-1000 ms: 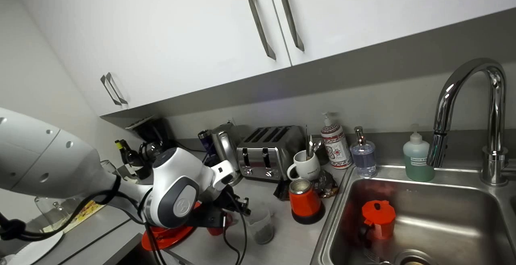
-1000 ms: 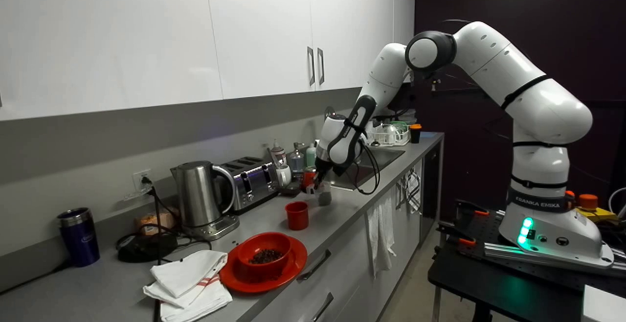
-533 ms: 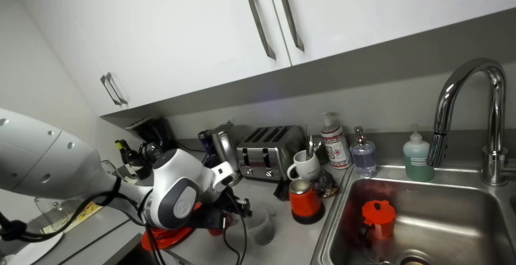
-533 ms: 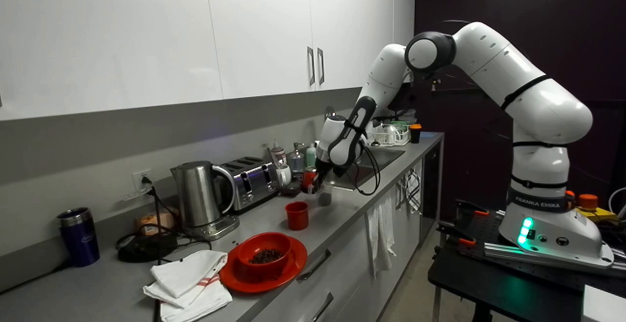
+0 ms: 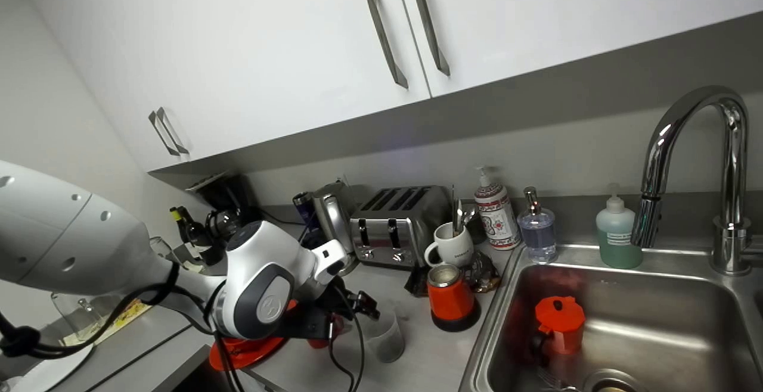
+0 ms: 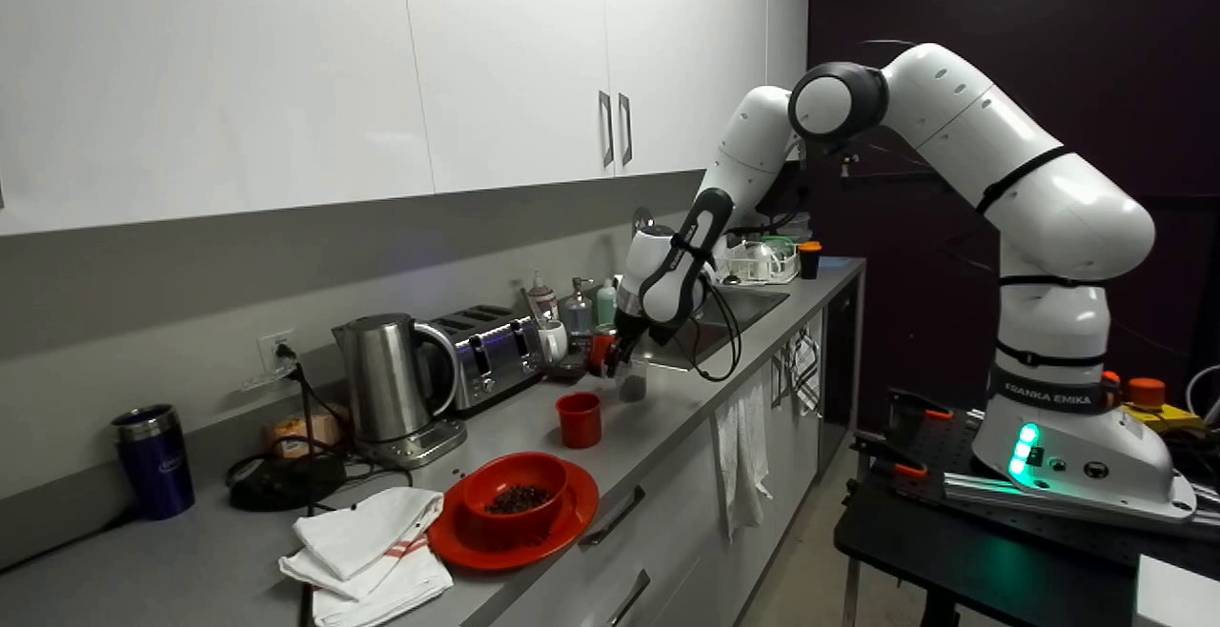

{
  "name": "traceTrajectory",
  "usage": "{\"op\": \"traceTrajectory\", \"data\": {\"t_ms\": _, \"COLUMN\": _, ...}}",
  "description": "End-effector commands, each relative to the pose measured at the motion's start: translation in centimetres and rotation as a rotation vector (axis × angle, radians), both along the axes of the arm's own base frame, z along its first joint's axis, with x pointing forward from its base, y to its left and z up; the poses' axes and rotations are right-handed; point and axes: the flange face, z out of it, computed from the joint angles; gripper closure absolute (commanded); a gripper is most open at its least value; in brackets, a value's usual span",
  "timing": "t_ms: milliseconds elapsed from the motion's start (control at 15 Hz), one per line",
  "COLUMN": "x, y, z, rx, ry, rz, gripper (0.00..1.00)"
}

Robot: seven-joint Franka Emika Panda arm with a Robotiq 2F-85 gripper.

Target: Pick up the jar and pour some of its contents in the bowl

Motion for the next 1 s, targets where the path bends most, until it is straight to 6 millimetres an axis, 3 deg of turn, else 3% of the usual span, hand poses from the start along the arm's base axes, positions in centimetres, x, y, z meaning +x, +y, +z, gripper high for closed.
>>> {"op": "traceTrajectory", "data": {"t_ms": 0, "x": -0.3, "y": 0.4, "z": 1.0, "rx": 0.025, "ry": -0.020, "rz": 0.000, "gripper": 0.00}}
{"op": "traceTrajectory", "data": {"t_ms": 133, "x": -0.4, "y": 0.7, "z": 2.3, "rx": 0.039, "ry": -0.047, "rz": 0.004, "gripper": 0.00}}
{"op": "traceTrajectory", "data": {"t_ms": 600, "x": -1.6, "y": 1.3, "z": 10.4, "rx": 0.117, "ry": -0.206, "rz": 0.012, "gripper": 0.00}}
{"op": "traceTrajectory", "data": {"t_ms": 933, "x": -3.8, "y": 3.2, "z": 12.6, "rx": 0.226, "ry": -0.163, "rz": 0.020, "gripper": 0.00}}
